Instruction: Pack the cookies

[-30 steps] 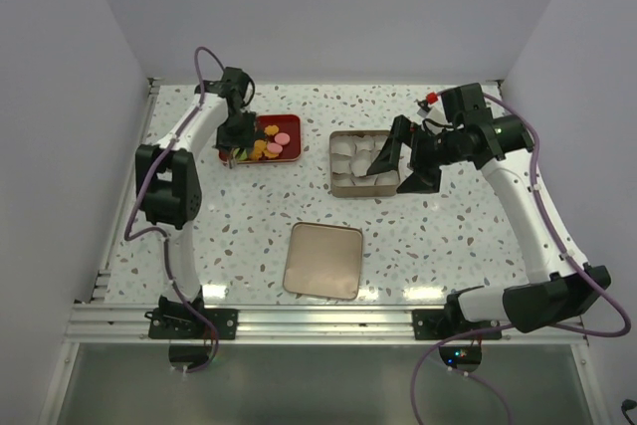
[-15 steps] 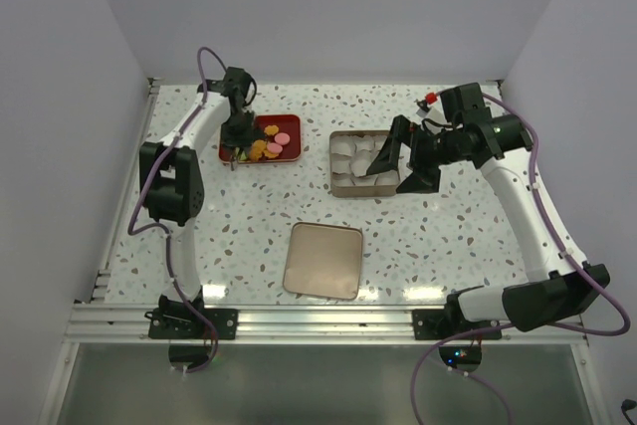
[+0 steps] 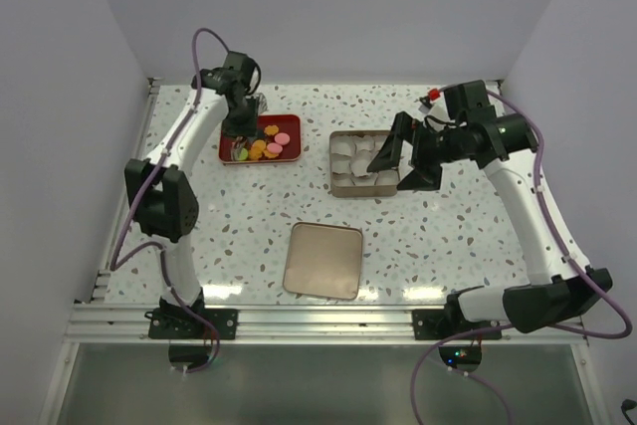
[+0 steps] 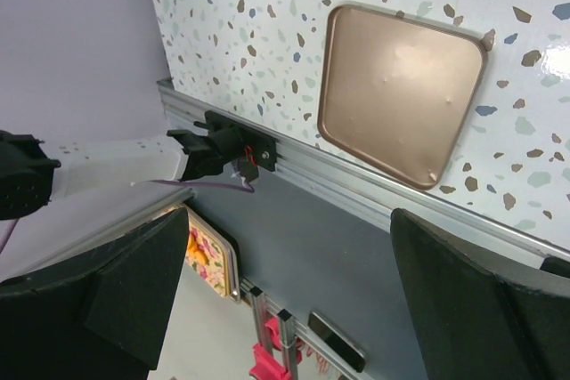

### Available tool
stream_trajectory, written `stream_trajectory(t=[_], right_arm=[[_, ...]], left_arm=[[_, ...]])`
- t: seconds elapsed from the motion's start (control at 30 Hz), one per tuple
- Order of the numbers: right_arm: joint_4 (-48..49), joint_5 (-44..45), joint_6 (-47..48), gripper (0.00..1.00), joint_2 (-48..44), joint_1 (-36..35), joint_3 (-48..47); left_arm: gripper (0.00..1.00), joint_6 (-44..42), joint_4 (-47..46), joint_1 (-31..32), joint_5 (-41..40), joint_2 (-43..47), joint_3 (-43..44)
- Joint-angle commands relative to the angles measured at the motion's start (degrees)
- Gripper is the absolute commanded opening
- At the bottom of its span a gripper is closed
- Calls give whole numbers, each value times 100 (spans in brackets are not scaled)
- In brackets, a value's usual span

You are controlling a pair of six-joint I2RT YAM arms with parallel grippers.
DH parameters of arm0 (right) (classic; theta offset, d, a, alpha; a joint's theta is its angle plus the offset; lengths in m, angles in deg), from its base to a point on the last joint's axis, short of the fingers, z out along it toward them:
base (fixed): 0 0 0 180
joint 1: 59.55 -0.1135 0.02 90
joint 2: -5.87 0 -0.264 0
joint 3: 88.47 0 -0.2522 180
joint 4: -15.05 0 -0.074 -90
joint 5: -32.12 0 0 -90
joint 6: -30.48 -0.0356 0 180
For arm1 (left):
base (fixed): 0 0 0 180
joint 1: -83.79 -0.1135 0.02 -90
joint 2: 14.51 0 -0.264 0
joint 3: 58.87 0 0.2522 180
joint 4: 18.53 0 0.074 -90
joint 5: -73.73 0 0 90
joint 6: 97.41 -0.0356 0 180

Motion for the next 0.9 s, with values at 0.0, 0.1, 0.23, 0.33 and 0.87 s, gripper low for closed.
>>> stream_trajectory(t=[0.0, 0.1, 0.23, 0.33, 0.87], right_arm=[[-147, 28, -29, 99, -267, 37, -289], [-209, 107, -37, 99, -338, 37, -324], [-306, 195, -55, 99, -548, 28, -280], [-393, 265, -64, 99, -672, 45, -184], [-745, 423, 85, 99, -1147, 28, 116]], left_arm=[[25, 114, 147, 550, -46, 547, 331], [22, 246, 147, 990, 68, 644, 270], [22, 404, -222, 1482, 349, 898, -142], [22, 501, -442, 1781, 472, 917, -318], [23, 905, -1128, 2503, 394, 65, -407]])
